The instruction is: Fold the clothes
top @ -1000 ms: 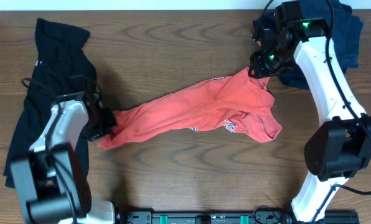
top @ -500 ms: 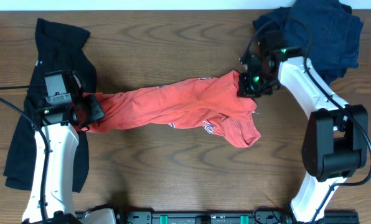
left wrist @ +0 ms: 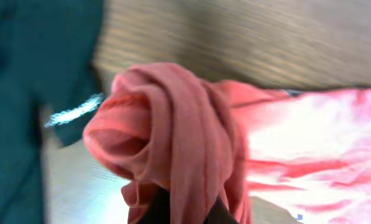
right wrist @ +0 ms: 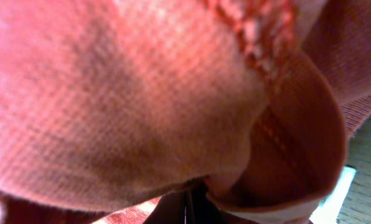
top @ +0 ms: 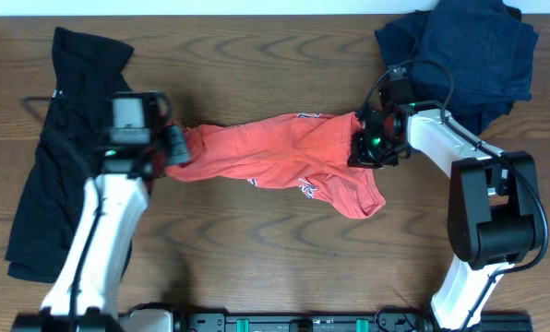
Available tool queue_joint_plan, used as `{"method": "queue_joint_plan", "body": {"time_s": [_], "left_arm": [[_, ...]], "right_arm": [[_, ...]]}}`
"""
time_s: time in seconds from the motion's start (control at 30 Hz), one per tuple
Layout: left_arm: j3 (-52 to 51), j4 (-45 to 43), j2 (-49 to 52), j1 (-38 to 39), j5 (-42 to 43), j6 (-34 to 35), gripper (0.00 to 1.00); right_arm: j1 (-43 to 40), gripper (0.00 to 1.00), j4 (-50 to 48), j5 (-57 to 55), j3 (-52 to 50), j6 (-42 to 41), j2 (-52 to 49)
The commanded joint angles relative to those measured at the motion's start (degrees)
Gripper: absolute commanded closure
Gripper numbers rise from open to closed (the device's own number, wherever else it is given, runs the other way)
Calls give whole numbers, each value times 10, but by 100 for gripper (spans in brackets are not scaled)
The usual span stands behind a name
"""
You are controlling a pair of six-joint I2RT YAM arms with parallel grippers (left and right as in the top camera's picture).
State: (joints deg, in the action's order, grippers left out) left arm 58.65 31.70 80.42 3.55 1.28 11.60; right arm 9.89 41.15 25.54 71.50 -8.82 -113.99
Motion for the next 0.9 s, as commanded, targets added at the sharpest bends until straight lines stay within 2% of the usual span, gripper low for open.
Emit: {"method": "queue_joint_plan", "body": {"time_s": [0.0, 0.3, 0.5, 0.67, 0.73, 0.77, 0.8, 0.87], "left_arm": [[12, -31, 53, 42, -4, -7, 94], [12, -184, 135, 160, -4, 2, 94], [13, -219, 135, 222, -5, 2, 94], [13, -220, 137, 233, -9, 1, 92], [13, -221, 137, 233, -9, 1, 47], [13, -222, 137, 233, -9, 1, 20], [13, -224, 137, 233, -9, 1, 2], [13, -228, 135, 233, -9, 1, 2]], "right_arm": [[3, 99, 0, 6, -7, -10, -7], [3, 99, 0, 2, -7, -8, -7], [3, 99, 0, 2, -7, -8, -7], [3, 99, -3, 2, -7, -8, -7], [3, 99, -5, 2, -7, -8, -7], [3, 99, -5, 2, -7, -8, -7], [3, 98, -5, 2, -7, -8, -7], [3, 98, -6, 2, -7, -8, -7]]}}
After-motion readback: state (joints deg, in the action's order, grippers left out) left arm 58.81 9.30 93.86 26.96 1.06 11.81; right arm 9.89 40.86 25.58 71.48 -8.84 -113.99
